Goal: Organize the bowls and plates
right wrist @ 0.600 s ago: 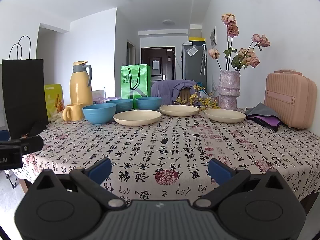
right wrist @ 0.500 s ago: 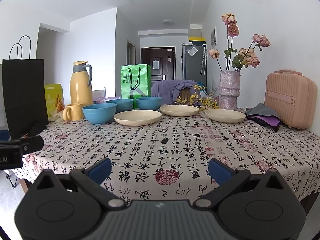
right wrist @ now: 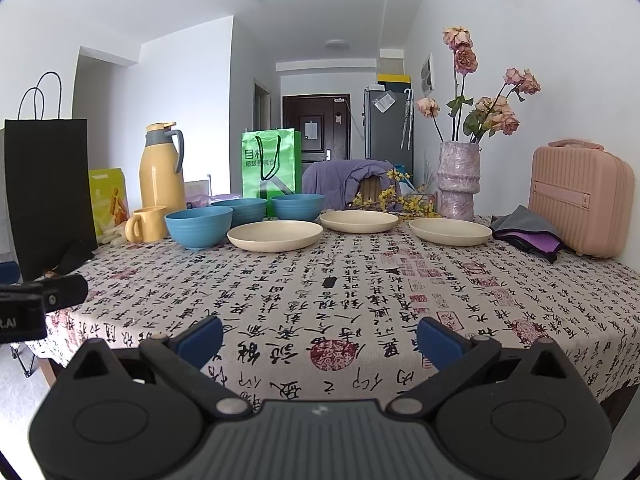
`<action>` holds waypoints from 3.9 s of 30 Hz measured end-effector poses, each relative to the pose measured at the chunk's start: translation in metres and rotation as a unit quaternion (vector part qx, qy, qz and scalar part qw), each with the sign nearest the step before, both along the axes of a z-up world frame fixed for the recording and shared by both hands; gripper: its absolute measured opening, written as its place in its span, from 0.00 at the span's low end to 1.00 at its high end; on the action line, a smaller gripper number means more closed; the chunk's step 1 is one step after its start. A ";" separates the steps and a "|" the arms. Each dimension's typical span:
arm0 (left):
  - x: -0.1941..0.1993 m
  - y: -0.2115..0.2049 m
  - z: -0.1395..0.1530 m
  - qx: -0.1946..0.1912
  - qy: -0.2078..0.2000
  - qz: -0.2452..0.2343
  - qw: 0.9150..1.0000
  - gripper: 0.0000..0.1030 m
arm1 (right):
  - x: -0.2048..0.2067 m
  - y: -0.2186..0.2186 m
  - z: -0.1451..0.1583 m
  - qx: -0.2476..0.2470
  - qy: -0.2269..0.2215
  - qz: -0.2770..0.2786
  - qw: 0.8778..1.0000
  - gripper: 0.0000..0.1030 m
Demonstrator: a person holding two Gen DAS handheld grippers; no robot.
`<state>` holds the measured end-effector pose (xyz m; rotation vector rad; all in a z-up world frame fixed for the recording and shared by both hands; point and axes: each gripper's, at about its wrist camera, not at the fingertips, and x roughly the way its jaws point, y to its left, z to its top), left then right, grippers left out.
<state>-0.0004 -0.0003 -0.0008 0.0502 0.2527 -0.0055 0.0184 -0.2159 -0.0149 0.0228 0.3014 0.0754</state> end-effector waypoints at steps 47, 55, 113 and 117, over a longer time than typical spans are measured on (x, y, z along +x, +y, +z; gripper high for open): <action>0.030 0.005 0.009 -0.024 0.009 0.025 0.999 1.00 | 0.034 0.004 0.012 -0.024 -0.018 -0.014 0.999 1.00; 0.058 0.004 0.012 -0.020 0.025 0.029 0.999 1.00 | 0.053 0.002 0.015 -0.024 -0.015 -0.017 0.999 1.00; 0.561 -0.311 -0.032 -0.030 0.224 -0.207 0.952 0.51 | 0.498 -0.312 -0.015 0.087 0.173 -0.152 0.969 0.47; 0.571 -0.313 -0.041 -0.042 0.243 -0.205 0.947 0.23 | 0.508 -0.318 -0.026 0.101 0.185 -0.159 0.964 0.32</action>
